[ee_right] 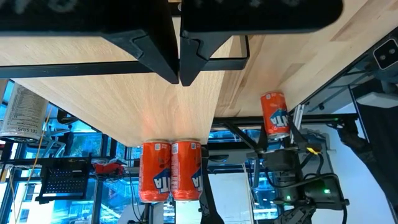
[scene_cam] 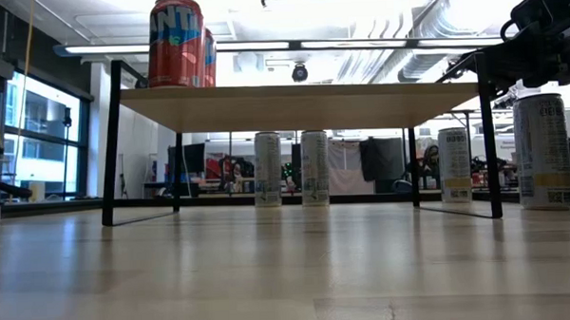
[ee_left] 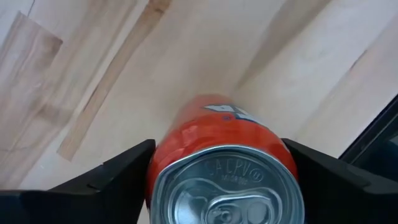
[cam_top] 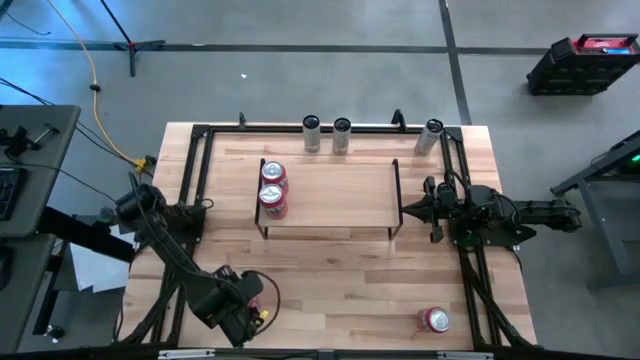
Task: Place canned beverage on shelf
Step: Put the red soda can on the shelf
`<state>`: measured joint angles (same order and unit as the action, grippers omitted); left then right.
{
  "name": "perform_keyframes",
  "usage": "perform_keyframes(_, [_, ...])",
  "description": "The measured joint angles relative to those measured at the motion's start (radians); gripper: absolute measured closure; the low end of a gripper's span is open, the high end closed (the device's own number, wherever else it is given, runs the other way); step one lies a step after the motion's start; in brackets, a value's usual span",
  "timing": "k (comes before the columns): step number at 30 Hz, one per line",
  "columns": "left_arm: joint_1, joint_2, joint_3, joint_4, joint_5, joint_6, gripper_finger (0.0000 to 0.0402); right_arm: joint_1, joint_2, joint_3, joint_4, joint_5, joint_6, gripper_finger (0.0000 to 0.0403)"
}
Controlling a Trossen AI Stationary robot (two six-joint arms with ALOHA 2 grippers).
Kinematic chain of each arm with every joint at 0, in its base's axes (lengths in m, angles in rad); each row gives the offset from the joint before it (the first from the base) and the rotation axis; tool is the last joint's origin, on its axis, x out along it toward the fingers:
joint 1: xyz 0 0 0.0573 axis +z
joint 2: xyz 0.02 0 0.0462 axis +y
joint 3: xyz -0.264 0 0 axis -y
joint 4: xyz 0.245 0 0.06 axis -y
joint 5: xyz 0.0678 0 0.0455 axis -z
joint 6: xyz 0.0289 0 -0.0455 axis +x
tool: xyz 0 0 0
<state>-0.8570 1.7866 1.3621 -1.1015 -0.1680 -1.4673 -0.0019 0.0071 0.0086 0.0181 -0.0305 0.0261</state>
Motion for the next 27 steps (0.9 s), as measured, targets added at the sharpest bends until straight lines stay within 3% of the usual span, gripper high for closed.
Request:
perform_keyframes(13, [-0.026,0.001,-0.017,0.012,0.006,0.029,0.0109,0.000,0.000,0.000,0.000,0.000,0.000,0.0402])
perform_keyframes(22, [-0.026,0.018,-0.030,0.038,0.019,0.043,0.0060,0.000,0.000,0.000,0.000,0.000,0.000,0.0402])
perform_keyframes(27, [-0.026,0.012,-0.026,0.040,0.024,0.041,0.0059,0.000,0.000,0.000,0.000,0.000,0.000,0.0402])
